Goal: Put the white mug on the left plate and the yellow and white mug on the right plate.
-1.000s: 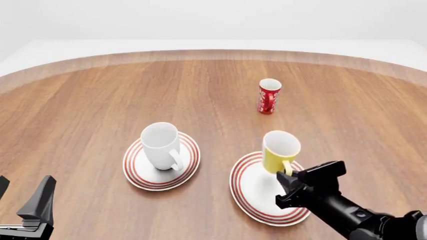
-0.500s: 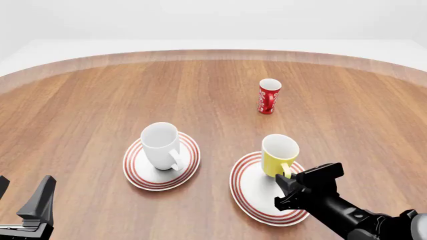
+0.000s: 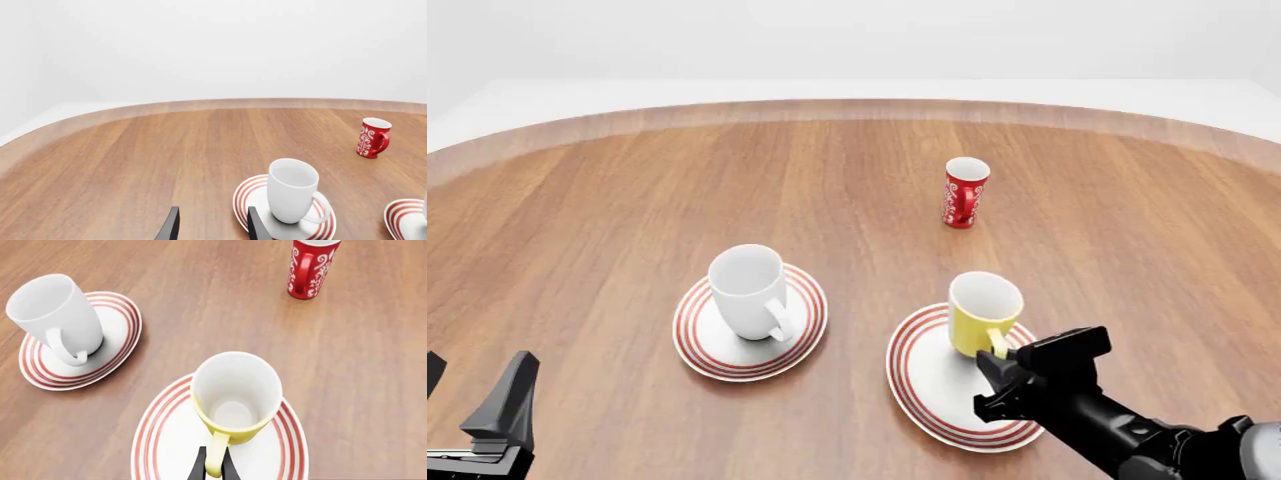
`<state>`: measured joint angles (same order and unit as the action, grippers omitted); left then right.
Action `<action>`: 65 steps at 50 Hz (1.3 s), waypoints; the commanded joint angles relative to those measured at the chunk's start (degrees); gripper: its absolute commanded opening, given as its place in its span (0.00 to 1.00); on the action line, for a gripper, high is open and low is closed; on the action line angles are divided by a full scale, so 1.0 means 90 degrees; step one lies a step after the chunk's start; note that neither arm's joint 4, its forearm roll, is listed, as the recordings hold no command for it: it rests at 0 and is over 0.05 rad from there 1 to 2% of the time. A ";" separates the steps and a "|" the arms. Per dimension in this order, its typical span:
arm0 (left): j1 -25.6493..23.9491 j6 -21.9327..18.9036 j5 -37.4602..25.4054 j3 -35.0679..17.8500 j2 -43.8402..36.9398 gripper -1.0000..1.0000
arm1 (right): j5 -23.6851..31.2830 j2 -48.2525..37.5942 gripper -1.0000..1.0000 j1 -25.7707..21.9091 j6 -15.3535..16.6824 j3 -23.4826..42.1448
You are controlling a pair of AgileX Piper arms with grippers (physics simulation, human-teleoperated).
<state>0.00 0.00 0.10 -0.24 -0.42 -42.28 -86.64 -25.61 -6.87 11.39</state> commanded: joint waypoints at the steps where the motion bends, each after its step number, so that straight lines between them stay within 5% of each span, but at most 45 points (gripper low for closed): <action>1: 0.0000 0.0000 0.0000 0.0000 0.0000 1.00 | -0.0036 -0.0044 0.00 0.0008 -0.0055 0.0005; 9: 0.0000 0.0000 0.0000 0.0000 0.0000 1.00 | -0.0049 -0.0114 0.00 -0.0006 -0.0066 0.0038; 10: 0.0000 0.0000 0.0000 0.0000 0.0000 1.00 | -0.0060 -0.0120 1.00 -0.0006 -0.0068 0.0029; 65: 0.0000 0.0000 0.0000 0.0000 0.0000 1.00 | 0.0887 0.0910 1.00 0.0184 0.0280 0.0011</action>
<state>0.00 0.00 0.10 -0.24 -0.42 -36.91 -81.22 -24.34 -5.11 11.45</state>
